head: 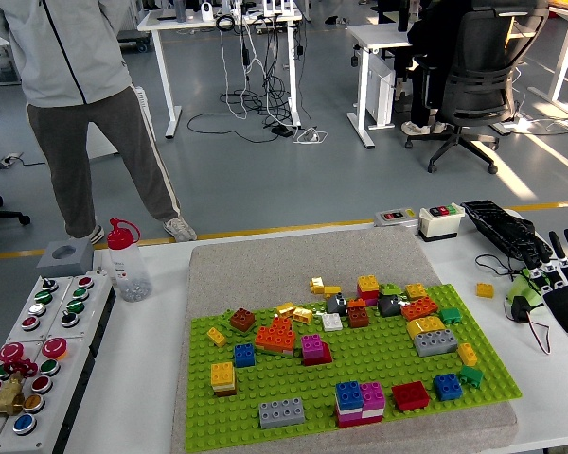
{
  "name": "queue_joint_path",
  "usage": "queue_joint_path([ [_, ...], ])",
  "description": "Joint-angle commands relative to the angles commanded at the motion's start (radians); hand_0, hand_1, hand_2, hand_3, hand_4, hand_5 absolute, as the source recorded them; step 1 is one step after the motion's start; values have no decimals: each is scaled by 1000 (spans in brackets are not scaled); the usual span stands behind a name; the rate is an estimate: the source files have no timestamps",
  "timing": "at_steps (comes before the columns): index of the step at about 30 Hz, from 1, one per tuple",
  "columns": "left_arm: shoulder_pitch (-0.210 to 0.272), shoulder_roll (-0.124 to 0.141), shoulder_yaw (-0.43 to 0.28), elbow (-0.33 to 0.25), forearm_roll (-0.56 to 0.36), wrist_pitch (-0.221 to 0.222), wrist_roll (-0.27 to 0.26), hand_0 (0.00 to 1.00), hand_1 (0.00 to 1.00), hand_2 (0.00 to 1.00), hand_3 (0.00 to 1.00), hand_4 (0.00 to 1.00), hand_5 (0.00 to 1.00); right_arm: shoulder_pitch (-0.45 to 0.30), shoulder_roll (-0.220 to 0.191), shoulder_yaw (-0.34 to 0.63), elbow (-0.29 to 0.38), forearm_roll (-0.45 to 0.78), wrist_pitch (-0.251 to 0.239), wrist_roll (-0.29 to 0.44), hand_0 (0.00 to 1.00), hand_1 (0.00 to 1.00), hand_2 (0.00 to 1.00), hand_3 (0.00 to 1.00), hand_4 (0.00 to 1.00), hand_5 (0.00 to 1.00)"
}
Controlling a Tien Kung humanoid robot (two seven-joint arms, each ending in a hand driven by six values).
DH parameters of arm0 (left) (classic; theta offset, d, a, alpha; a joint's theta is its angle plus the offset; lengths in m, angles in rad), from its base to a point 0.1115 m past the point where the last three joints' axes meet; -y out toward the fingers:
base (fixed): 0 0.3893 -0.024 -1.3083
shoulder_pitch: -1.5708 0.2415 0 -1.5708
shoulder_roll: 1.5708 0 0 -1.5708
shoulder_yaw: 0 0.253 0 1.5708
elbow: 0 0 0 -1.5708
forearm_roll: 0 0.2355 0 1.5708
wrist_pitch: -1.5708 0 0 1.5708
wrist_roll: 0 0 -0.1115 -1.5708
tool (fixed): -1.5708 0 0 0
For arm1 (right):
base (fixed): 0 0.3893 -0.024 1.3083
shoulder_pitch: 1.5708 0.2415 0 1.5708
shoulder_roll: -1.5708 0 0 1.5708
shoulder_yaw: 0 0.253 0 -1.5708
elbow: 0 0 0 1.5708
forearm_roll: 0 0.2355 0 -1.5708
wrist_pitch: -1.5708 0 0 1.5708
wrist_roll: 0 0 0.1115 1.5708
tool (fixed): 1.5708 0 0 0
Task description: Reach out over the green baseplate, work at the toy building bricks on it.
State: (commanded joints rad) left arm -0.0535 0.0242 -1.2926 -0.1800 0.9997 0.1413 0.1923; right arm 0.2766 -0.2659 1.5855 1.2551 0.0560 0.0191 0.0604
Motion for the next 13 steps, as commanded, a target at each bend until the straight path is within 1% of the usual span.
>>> queue_joint_path([
  [13, -2, 0, -2, 0, 3, -1, -1, 721, 760, 773, 673, 472, 998, 0, 0, 5, 3, 3, 3, -5, 788, 754, 737, 734, 511, 408],
])
